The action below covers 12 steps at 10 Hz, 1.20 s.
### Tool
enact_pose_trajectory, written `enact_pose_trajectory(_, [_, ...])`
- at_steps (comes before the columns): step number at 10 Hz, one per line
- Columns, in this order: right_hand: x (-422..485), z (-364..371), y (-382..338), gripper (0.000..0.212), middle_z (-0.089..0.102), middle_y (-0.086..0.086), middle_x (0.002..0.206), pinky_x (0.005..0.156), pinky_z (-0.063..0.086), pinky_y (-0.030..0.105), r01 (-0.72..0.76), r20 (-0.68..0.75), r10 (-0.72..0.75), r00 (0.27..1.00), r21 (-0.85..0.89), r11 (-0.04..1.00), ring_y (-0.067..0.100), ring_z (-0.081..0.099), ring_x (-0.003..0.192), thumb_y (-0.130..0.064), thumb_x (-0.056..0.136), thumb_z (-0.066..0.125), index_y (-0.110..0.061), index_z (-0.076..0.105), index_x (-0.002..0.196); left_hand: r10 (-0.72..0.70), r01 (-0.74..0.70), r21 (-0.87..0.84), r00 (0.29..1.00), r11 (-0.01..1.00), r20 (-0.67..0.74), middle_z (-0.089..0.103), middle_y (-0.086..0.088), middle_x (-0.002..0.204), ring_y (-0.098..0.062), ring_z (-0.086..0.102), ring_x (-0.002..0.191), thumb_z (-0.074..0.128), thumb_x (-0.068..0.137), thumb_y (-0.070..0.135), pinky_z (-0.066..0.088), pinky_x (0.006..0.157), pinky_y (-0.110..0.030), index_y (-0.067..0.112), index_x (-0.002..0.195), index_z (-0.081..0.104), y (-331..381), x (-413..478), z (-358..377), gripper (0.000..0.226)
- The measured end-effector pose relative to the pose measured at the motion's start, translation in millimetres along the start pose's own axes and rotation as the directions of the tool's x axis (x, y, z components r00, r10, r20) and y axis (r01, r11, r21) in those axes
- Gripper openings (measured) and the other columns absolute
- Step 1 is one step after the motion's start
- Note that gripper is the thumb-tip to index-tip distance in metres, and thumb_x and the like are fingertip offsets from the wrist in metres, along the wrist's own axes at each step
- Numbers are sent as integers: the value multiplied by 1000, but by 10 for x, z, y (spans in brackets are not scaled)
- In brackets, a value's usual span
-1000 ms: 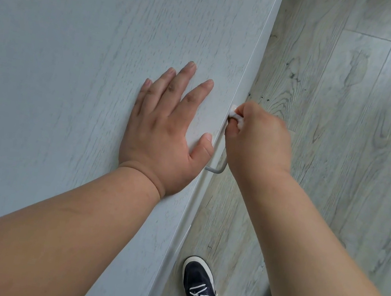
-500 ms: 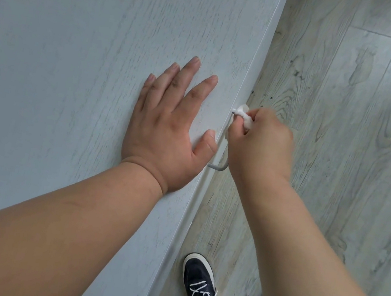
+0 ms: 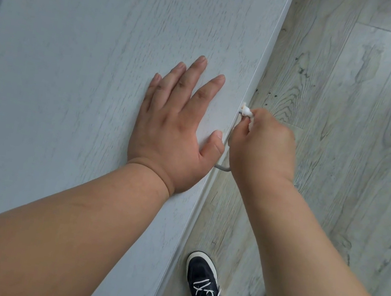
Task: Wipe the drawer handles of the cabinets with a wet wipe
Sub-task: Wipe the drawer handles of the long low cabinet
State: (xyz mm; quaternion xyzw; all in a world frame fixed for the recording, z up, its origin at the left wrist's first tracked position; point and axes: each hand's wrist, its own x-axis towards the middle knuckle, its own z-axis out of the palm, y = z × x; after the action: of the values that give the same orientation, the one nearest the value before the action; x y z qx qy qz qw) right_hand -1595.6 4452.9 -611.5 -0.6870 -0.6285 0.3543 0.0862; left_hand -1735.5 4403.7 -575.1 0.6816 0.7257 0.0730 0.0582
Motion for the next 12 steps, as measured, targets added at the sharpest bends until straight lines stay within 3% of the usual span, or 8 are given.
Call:
enact_pose_trajectory(1, [-35,22,-17,24,57,5,69,49,26,32,-100,-8,101,995,71,992,26,51,62,-27,100,45,-12,55,84,2,-2,-3,1000,1000,3,28,-5,170,-31,26,156,50,88,47,18,126,-55,24,158,41,4,7,-3,74])
enact_pose_trajectory(3, [-60,-7,23,33,60,6,66,49,32,32,-146,50,141,989,114,983,27,55,60,-30,97,47,-10,57,74,1,-1,-7,1000,1000,-1,29,-6,170,-32,27,155,49,88,47,18,126,-55,23,158,42,2,8,-5,74])
enact_pose_trajectory(4, [13,8,29,23,69,2,74,60,52,38,-31,-5,32,999,168,985,26,65,73,-28,97,48,-18,67,103,3,-3,-1,1000,1000,5,28,-6,170,-31,26,155,49,88,46,18,126,-55,23,158,41,1,6,-4,74])
enact_pose_trajectory(5, [-41,27,59,21,70,-5,73,61,55,37,-6,-19,12,1000,267,964,18,65,68,-31,101,49,-25,68,109,3,-3,2,1000,1000,4,28,-6,170,-31,27,155,49,88,46,18,126,-55,23,158,41,4,7,-8,74])
enact_pose_trajectory(8, [-207,56,84,46,56,0,63,48,29,31,-130,4,130,992,98,987,21,53,60,-46,106,39,-16,56,75,6,-6,2,1000,1000,2,29,-6,170,-32,27,155,49,88,47,19,126,-56,23,158,41,0,2,0,74])
enact_pose_trajectory(9, [-231,-31,91,52,48,0,59,48,19,31,-80,27,83,996,-81,993,25,45,57,-50,106,34,-17,41,66,2,-2,0,1000,1000,9,28,-5,170,-31,26,155,49,89,47,18,126,-56,23,158,40,0,7,-4,74])
enact_pose_trajectory(11, [-378,-41,156,41,51,-1,65,54,29,34,-17,68,25,997,-122,992,29,52,66,-52,104,36,-22,41,76,0,0,-4,1000,1000,18,27,-5,170,-32,26,156,48,89,47,18,126,-56,23,159,40,6,9,-17,74])
enact_pose_trajectory(12, [-287,-6,118,25,66,1,81,64,47,40,-47,39,43,998,109,993,28,62,77,-45,103,47,-25,52,117,2,-2,-4,1000,1000,16,27,-5,170,-31,26,156,48,89,47,18,126,-56,23,159,40,0,5,-8,74])
